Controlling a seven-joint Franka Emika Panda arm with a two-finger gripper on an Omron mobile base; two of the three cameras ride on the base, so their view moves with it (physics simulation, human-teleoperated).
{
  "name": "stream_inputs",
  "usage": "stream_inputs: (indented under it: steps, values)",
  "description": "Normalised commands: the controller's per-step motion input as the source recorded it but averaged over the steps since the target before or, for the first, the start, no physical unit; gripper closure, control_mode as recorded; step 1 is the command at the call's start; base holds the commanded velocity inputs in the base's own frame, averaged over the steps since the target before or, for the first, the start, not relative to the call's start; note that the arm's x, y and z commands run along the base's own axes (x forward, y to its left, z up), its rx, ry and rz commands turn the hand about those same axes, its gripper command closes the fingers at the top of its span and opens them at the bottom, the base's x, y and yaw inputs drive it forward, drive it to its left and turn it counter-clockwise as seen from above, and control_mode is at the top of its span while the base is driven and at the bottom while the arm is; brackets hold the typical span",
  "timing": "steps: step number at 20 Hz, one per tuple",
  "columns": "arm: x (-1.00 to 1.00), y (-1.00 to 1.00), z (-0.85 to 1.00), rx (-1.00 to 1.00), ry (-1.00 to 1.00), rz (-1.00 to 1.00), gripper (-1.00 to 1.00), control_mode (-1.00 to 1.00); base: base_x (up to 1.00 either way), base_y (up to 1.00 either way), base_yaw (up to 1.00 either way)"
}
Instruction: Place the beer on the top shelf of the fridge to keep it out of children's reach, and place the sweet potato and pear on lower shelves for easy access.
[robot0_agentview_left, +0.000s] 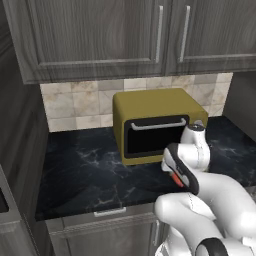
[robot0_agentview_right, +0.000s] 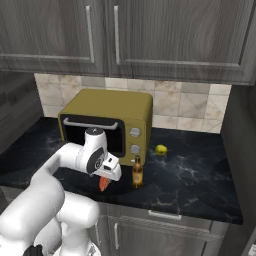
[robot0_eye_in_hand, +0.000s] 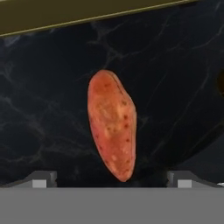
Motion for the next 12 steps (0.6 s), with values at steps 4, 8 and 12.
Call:
stream_inputs:
  steps: [4, 8, 12]
  values:
    - [0.04, 0.07, -0.31, 0.0, 0.0, 0.0, -1.0, -1.0, 0.0, 0.0, 0.0]
    - [0.0, 0.0, -0.32, 0.0, 0.0, 0.0, -1.0, -1.0, 0.0, 0.0, 0.0]
    - [0.0, 0.0, -0.29, 0.0, 0.0, 0.0, -1.0, -1.0, 0.0, 0.0, 0.0]
